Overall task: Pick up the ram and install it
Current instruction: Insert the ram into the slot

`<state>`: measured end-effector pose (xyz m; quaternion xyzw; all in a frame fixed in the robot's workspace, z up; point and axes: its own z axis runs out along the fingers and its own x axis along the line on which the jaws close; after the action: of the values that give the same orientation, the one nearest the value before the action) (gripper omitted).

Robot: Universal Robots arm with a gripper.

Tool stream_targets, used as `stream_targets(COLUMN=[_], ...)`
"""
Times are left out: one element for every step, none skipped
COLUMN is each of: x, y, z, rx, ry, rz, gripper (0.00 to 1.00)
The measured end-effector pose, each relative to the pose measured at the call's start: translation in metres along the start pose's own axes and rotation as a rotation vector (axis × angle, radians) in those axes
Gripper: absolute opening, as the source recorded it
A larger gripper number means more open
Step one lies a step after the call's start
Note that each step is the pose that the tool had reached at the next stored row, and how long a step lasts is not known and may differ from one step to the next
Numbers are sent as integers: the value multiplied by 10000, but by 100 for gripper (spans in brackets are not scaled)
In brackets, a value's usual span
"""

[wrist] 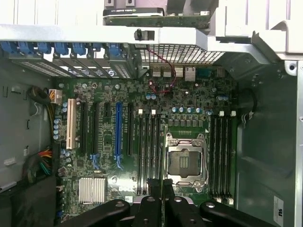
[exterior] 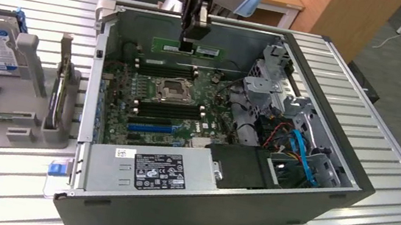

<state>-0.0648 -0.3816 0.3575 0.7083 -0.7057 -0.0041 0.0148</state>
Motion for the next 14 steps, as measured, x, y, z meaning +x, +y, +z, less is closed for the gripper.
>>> stream_targets(x=[0,-1,-1,-1,-2,-2,-2,-2,-3,-3,-4,-4,-4,-4], y=[0,-1,-1,-1,-2,-2,-2,-2,-3,-3,-4,-4,-4,-4], z=[18,36,54,73,92,109,127,145,163,181,200,218,236,254], rx=[0,0,0,0,1,0,0,0,0,0,0,0,0,0], ry=[0,-1,-1,0,-2,-1,0,0,0,-1,-1,-1,-1,-1], rz=[0,-1,0,0,0,0,0,0,0,0,0,0,0,0], gripper=[13,13,13,13,13,13,13,13,13,13,13,13,13,13])
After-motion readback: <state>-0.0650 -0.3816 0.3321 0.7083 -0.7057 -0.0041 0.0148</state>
